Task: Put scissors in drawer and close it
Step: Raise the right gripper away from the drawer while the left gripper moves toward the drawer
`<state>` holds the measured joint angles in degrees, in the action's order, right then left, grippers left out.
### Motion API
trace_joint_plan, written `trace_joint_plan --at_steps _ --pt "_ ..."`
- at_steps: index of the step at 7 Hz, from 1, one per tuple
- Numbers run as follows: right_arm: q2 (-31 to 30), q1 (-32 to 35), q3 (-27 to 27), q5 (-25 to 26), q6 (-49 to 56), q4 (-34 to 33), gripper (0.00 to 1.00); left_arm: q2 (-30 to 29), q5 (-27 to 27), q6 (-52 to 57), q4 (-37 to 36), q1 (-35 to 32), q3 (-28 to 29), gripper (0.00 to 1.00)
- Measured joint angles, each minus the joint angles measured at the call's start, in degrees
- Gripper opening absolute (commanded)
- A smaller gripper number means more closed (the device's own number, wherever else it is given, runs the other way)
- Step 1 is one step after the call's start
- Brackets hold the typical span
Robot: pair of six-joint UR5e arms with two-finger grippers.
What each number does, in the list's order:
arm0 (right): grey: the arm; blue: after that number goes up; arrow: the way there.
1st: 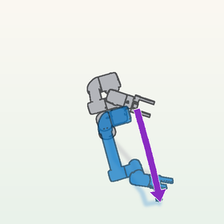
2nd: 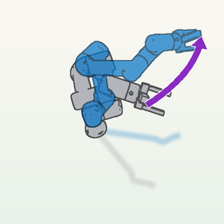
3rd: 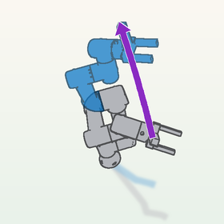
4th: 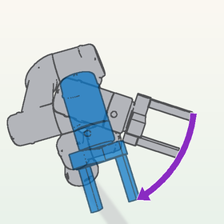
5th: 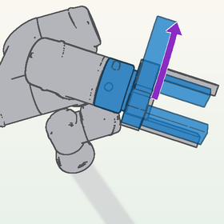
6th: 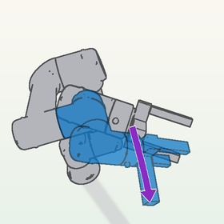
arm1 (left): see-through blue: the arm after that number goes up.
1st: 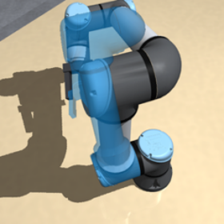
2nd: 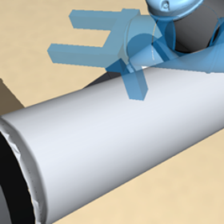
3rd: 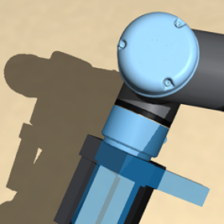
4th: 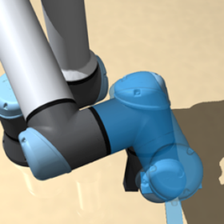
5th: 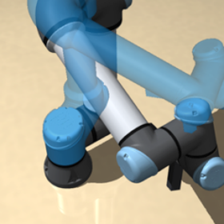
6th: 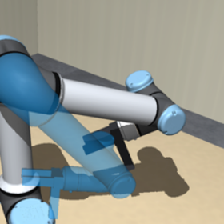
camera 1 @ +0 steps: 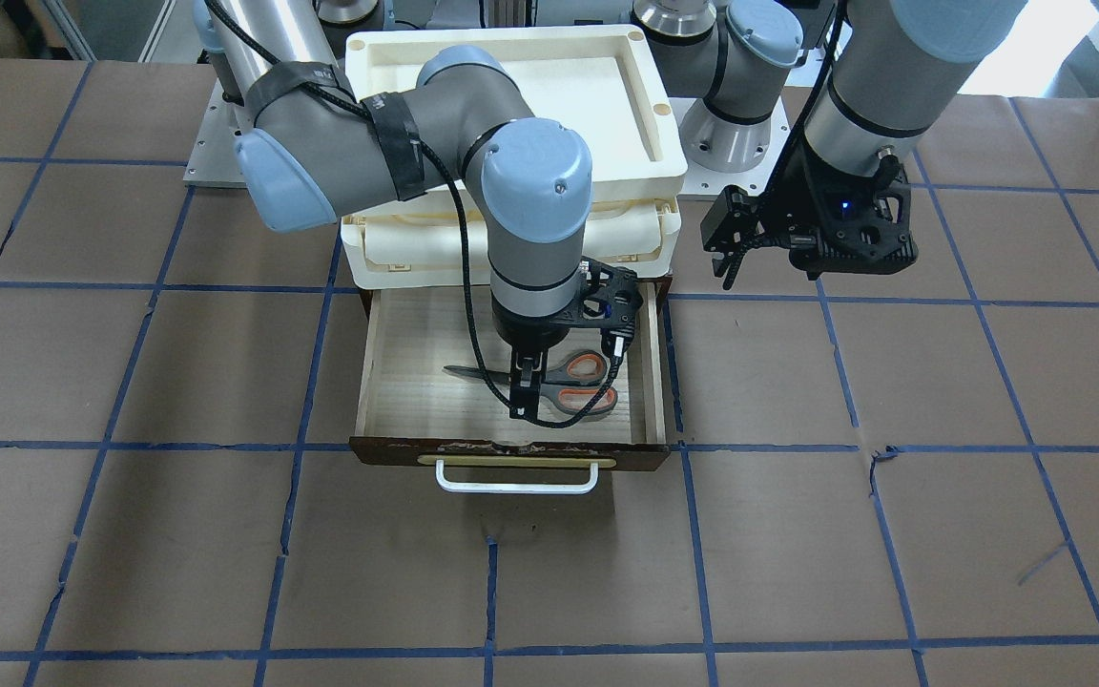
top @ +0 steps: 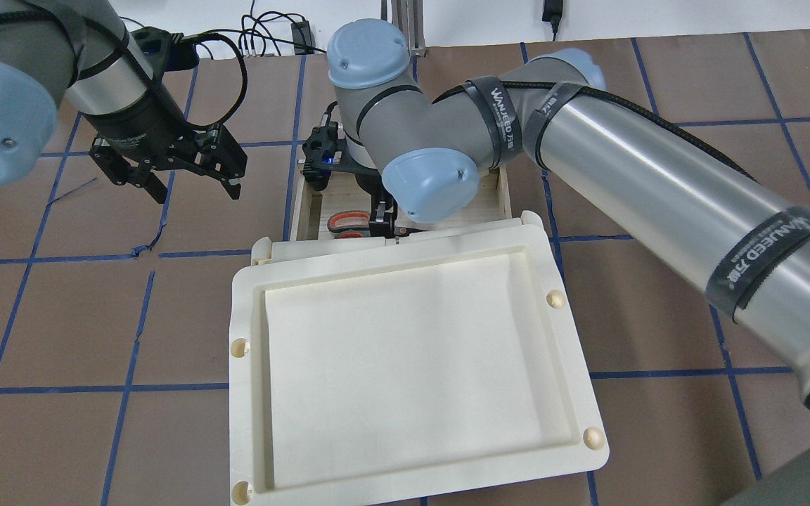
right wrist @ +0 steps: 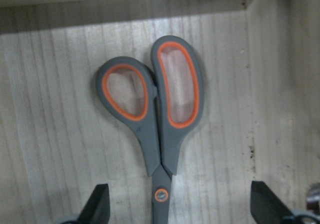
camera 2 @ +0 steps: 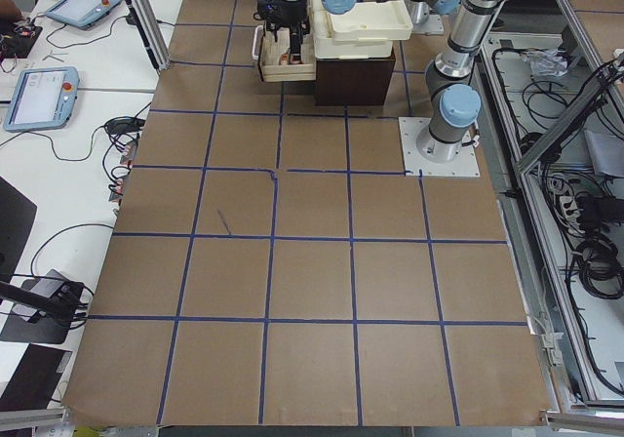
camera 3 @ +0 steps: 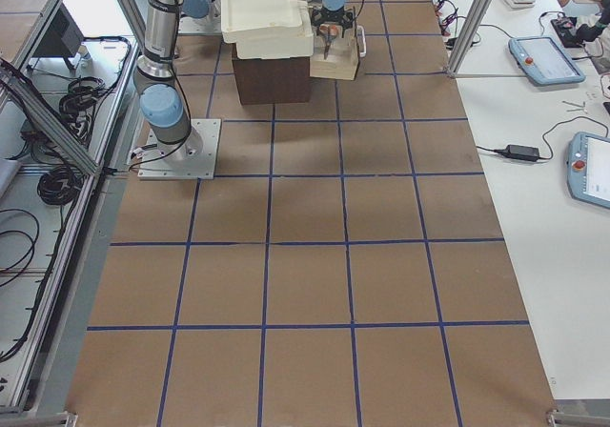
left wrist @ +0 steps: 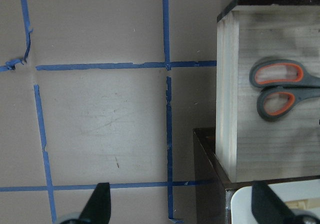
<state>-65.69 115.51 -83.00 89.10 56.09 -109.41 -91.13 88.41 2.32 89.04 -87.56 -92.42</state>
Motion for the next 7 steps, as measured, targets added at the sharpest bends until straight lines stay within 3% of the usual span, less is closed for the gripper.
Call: trace_joint_plan --at_steps 2,7 --pt "-3.9 -2.9 1.1 0.1 -8.5 1.8 1.00 -1.3 -0.8 1.0 -1.2 0.3 1.3 1.00" --pt "-16.8 -21.2 1.1 0.6 -33.5 15.7 1.00 -19.6 -7.6 1.1 -9.5 0.0 13.6 1.00"
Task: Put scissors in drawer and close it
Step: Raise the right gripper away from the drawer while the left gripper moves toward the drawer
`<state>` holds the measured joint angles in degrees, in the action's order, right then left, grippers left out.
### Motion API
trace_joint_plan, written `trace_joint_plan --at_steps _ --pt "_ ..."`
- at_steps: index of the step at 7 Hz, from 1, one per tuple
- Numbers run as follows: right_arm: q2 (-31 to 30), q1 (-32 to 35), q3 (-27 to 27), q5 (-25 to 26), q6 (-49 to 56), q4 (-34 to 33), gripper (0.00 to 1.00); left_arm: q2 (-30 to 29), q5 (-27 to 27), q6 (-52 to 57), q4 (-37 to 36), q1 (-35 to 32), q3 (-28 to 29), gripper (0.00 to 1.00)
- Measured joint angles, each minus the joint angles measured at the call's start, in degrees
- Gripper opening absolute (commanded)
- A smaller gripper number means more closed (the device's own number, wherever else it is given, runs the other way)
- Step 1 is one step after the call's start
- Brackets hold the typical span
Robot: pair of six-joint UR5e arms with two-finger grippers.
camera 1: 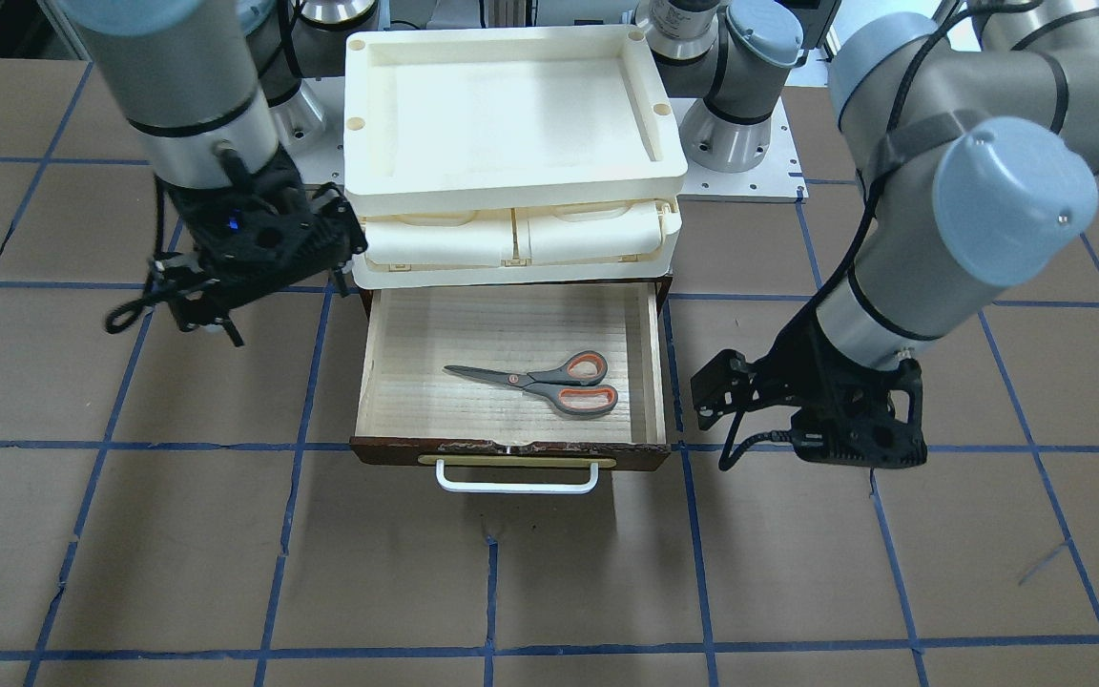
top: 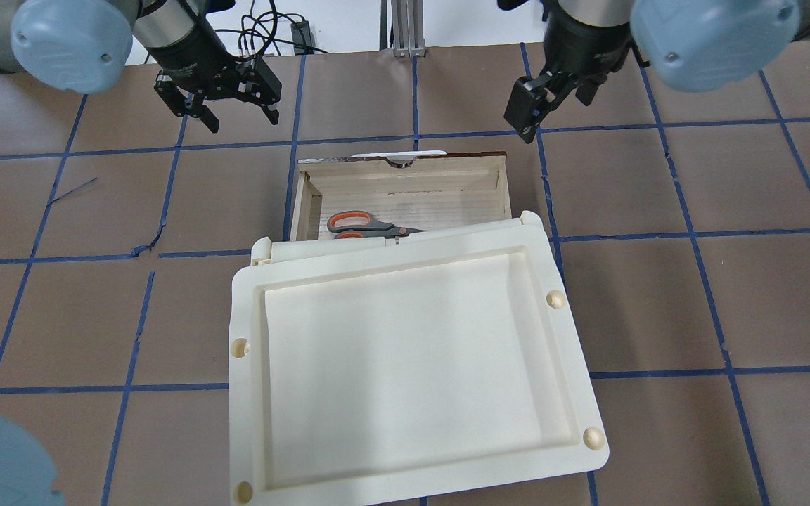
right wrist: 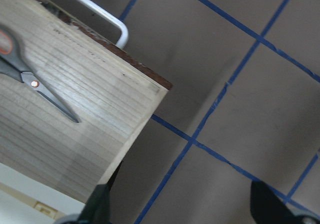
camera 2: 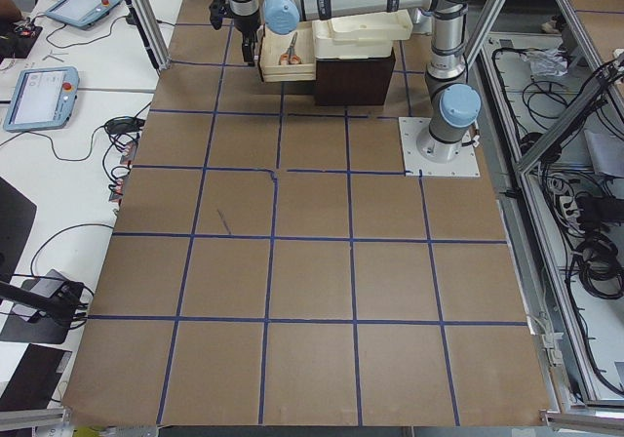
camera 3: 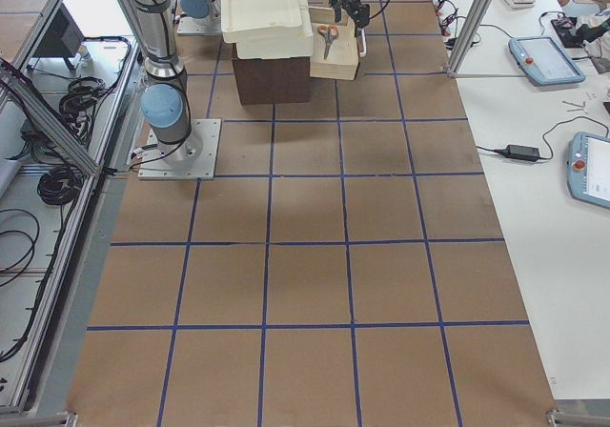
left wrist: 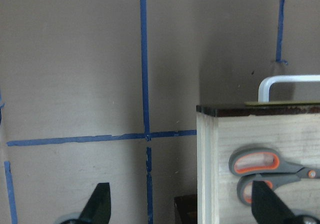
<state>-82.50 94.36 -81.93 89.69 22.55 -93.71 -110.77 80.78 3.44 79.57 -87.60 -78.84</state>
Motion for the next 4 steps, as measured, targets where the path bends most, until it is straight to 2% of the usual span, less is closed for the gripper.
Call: trace_joint_plan --at_steps 2,4 --pt "-3.9 -2.6 0.3 -0.3 -13.8 3.8 1.00 -5.9 -3.0 -1.3 -6.5 -0.1 0.7 1.00" --pt "-5.9 -3.4 -0.7 -0.1 -20.9 6.1 1.00 -7.1 -3.9 -2.1 -9.2 -0.6 -0.5 1.00"
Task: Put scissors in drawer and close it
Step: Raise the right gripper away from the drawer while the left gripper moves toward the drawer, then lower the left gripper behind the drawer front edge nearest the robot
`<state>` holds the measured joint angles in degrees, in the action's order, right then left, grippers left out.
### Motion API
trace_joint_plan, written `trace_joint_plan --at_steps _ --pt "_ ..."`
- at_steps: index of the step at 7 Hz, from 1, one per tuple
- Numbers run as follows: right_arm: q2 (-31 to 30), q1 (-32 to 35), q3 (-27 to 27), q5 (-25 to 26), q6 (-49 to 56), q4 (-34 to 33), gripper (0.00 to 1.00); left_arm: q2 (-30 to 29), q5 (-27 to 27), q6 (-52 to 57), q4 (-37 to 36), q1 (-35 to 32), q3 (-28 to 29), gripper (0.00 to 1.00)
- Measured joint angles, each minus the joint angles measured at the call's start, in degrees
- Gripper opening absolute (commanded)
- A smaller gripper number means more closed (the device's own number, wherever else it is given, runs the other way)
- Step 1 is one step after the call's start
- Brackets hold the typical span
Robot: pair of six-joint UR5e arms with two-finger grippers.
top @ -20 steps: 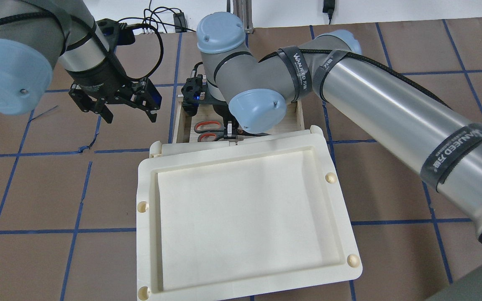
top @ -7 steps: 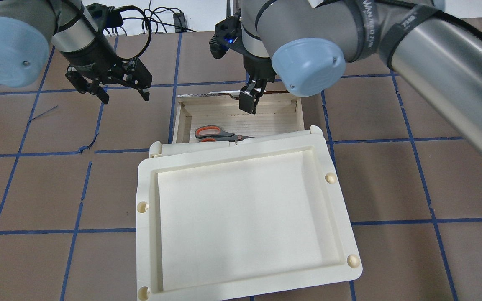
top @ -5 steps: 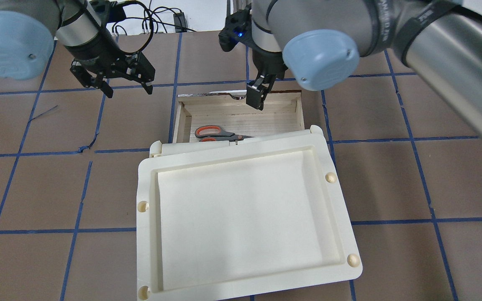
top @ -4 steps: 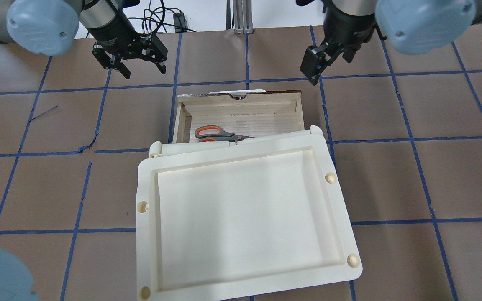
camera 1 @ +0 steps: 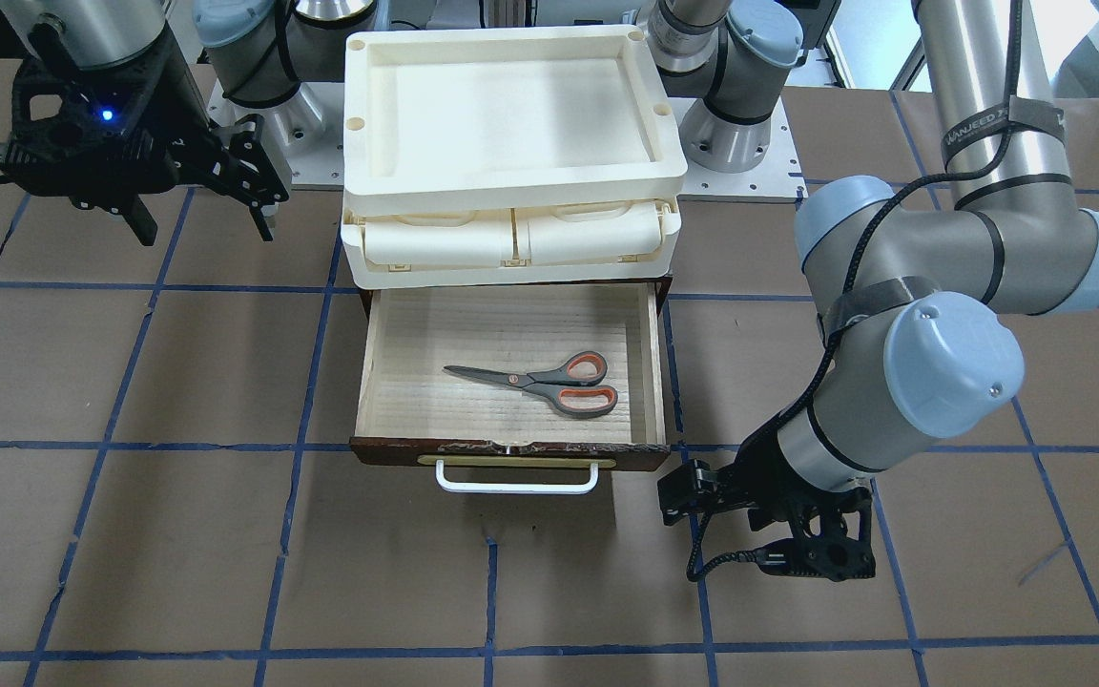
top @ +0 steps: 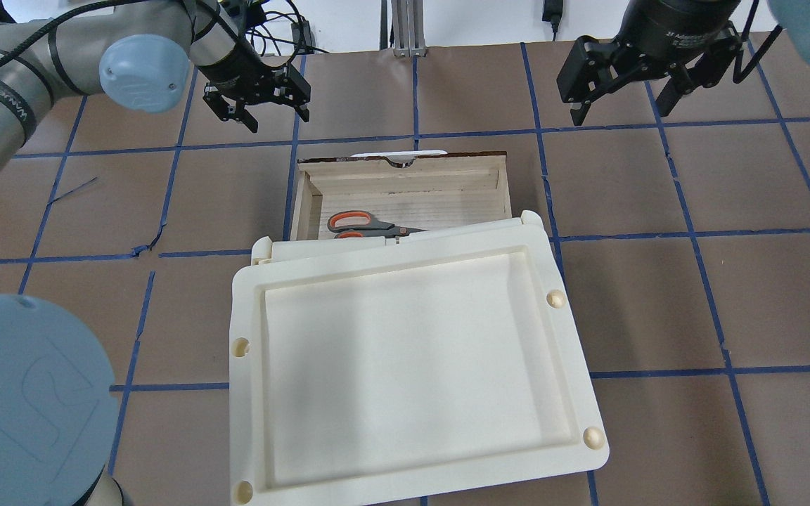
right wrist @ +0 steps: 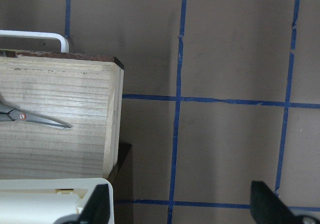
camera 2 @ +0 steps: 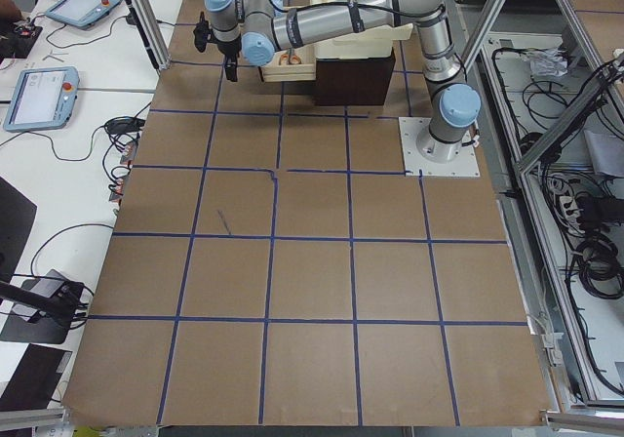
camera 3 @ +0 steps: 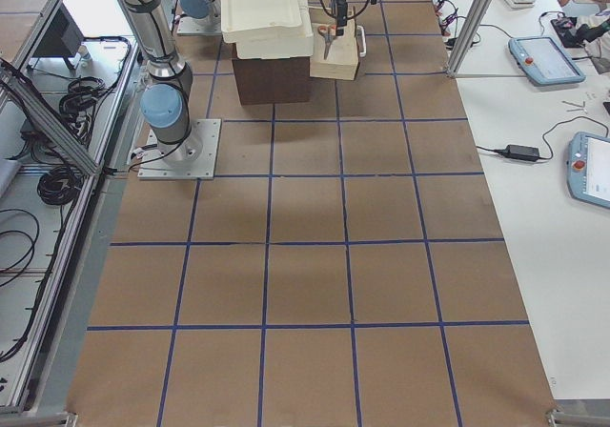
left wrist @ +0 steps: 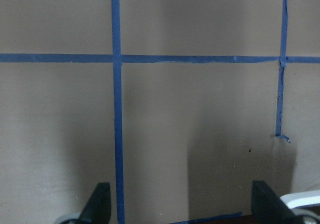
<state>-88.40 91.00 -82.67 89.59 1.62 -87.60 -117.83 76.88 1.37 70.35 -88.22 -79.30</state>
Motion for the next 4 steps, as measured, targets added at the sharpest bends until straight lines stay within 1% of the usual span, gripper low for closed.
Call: trace_joint_plan --at_steps 3,4 --pt "-0.5 -2.6 -0.9 0.4 -1.2 -0.1 1.00 4.5 -0.3 -0.3 -1.7 -0.7 -8.2 1.00" --pt "-0.6 -3.4 -1.1 0.4 -0.9 -0.1 1.00 4.7 -0.4 -0.4 -3.6 -0.7 -9.3 1.00"
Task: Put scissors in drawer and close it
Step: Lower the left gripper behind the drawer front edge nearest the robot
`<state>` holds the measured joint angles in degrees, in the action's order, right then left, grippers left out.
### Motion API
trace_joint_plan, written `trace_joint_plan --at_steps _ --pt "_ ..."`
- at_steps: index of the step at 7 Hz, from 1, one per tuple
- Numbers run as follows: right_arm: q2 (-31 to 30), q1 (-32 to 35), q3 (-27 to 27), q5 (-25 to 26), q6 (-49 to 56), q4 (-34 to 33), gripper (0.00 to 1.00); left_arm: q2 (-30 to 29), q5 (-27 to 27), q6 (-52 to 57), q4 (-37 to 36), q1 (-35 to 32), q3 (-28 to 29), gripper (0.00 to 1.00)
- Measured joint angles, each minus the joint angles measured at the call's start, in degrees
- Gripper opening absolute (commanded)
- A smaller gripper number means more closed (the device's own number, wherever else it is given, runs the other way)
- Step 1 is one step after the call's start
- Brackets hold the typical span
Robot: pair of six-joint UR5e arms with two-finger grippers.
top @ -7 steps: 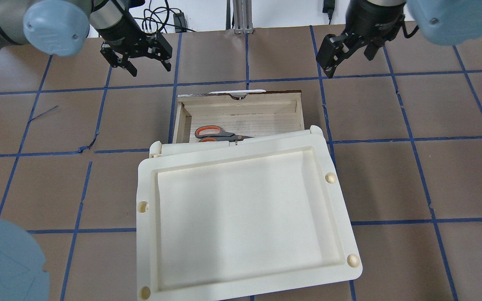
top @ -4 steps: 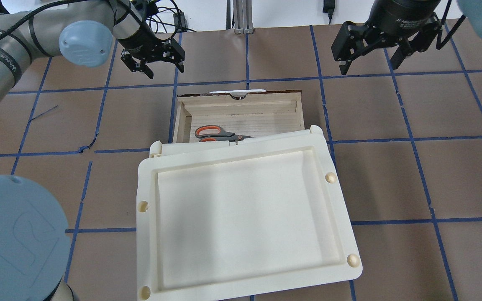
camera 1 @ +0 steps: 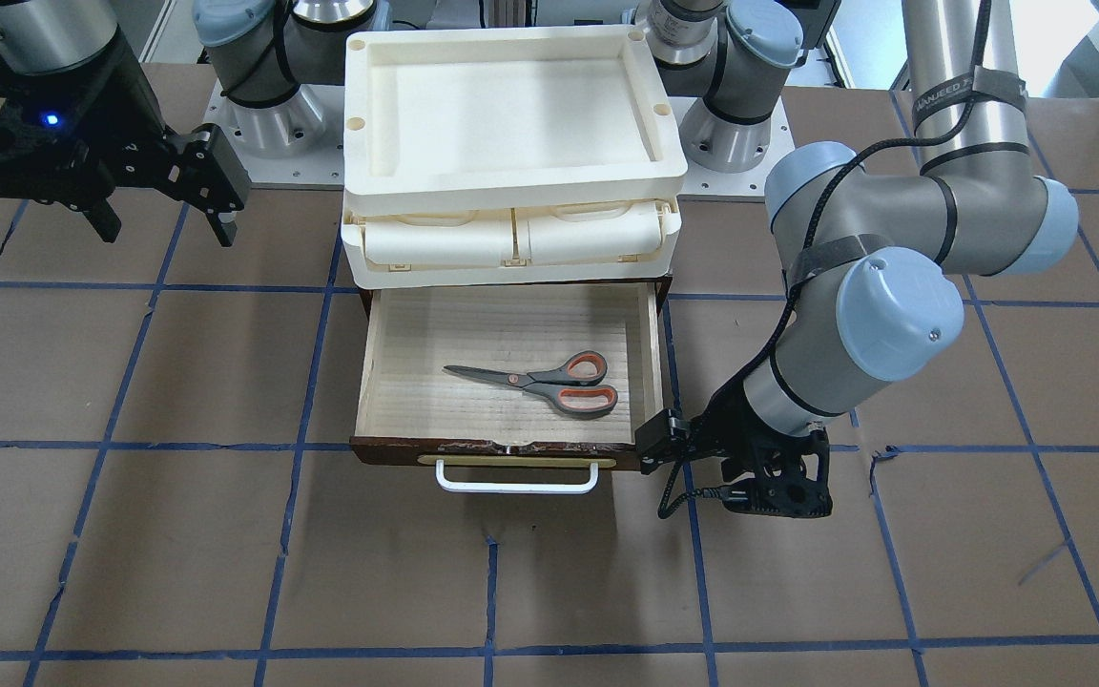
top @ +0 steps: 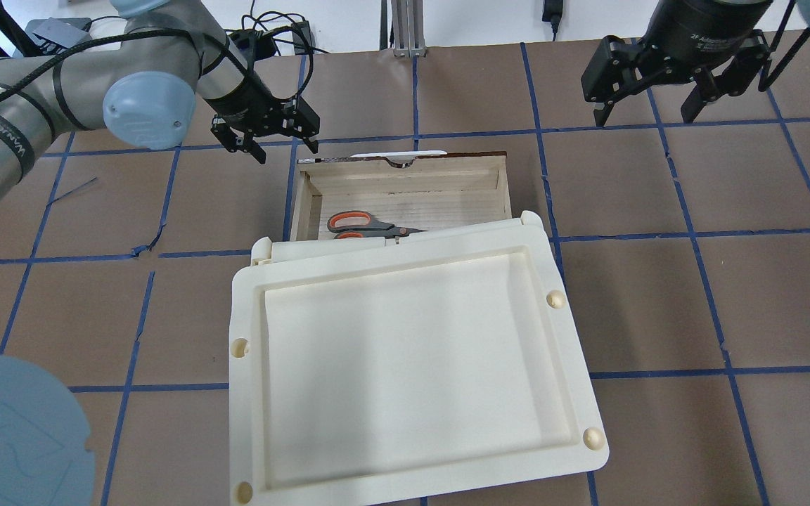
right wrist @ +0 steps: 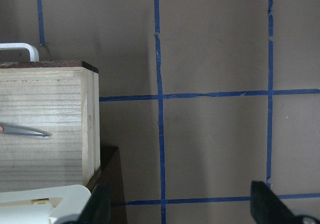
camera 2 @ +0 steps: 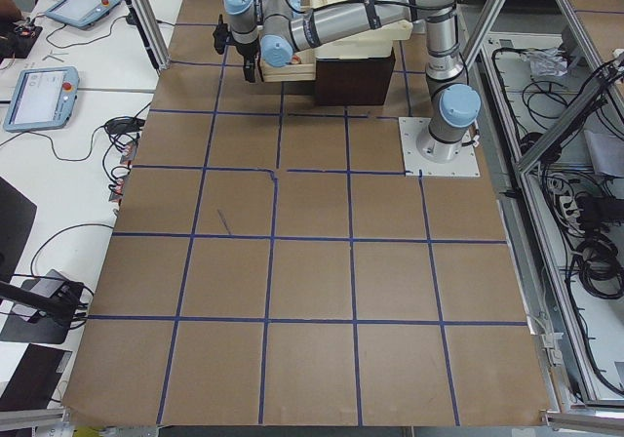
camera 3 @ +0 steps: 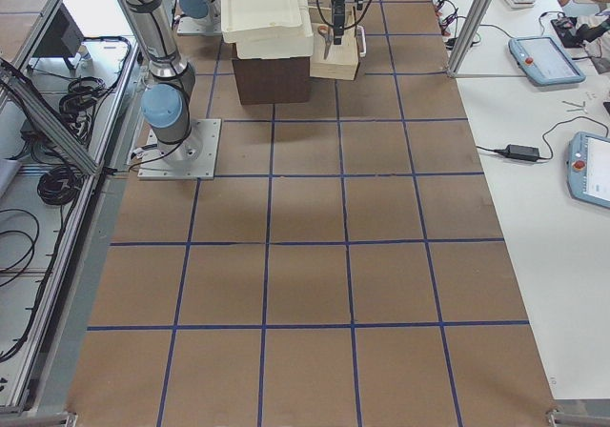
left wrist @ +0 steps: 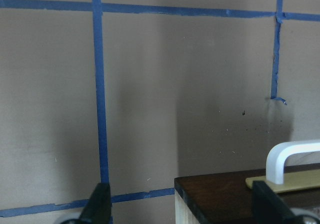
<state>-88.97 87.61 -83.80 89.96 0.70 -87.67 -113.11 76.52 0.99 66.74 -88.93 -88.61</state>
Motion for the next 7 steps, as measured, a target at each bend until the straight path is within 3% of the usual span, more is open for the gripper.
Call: trace_joint_plan --at_steps 4,7 --pt "-1.4 0.0 0.2 3.9 -0.3 3.3 1.00 -0.8 -0.5 -1.3 -5.4 0.0 -0.2 1.00" --pt "-1.5 0.1 0.0 4.0 0.0 3.6 1.00 -0.7 -0.8 -1.6 -7.5 0.0 -1.3 1.00"
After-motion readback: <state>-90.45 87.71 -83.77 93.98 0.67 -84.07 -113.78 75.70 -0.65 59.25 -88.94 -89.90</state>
